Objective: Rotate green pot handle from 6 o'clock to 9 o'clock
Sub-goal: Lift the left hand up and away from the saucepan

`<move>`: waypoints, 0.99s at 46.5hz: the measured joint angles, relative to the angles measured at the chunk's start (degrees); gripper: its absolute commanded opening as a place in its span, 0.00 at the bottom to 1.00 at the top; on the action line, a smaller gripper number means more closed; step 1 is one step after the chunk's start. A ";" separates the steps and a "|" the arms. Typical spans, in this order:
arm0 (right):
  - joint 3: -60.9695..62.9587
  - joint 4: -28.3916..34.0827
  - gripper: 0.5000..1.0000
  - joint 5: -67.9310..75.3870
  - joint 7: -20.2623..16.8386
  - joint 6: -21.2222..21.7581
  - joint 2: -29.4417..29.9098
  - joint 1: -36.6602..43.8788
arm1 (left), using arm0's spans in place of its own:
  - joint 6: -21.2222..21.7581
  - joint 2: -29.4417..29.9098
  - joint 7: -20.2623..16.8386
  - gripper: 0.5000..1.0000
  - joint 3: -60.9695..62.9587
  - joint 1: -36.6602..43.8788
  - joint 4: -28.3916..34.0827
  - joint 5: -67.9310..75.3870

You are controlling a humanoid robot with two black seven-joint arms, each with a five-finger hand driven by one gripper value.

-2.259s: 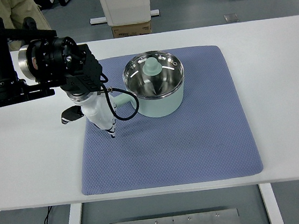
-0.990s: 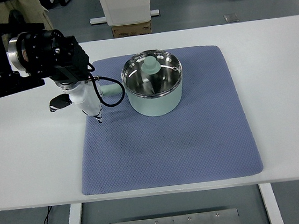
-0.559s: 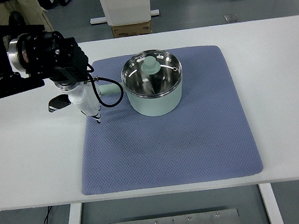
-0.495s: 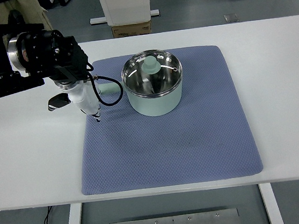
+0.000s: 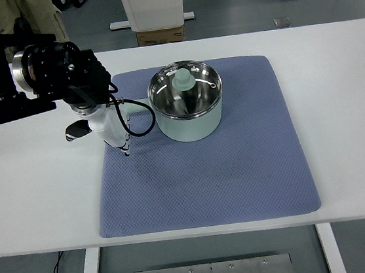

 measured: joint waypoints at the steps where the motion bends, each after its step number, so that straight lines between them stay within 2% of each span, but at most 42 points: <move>1: 0.00 0.00 1.00 0.00 0.00 0.00 0.00 -0.01 | 0.02 0.02 0.00 1.00 -0.08 -0.03 -0.94 -0.14; 7: 0.00 0.00 1.00 0.00 0.00 0.00 0.00 -0.01 | 0.08 -0.21 -0.01 1.00 -0.93 -0.04 -4.58 -1.34; 20: 0.00 0.00 1.00 0.00 -0.01 0.00 0.00 0.01 | 0.92 -0.99 -0.01 1.00 -4.94 2.20 -7.12 -11.19; 28: 0.00 0.00 1.00 0.00 0.00 0.00 0.00 0.01 | 2.97 -1.48 0.01 1.00 -8.29 4.69 -7.20 -19.03; 46: 0.00 0.00 1.00 0.00 -0.01 0.00 0.00 0.00 | 4.53 -1.84 0.02 1.00 -14.48 6.97 -6.17 -36.47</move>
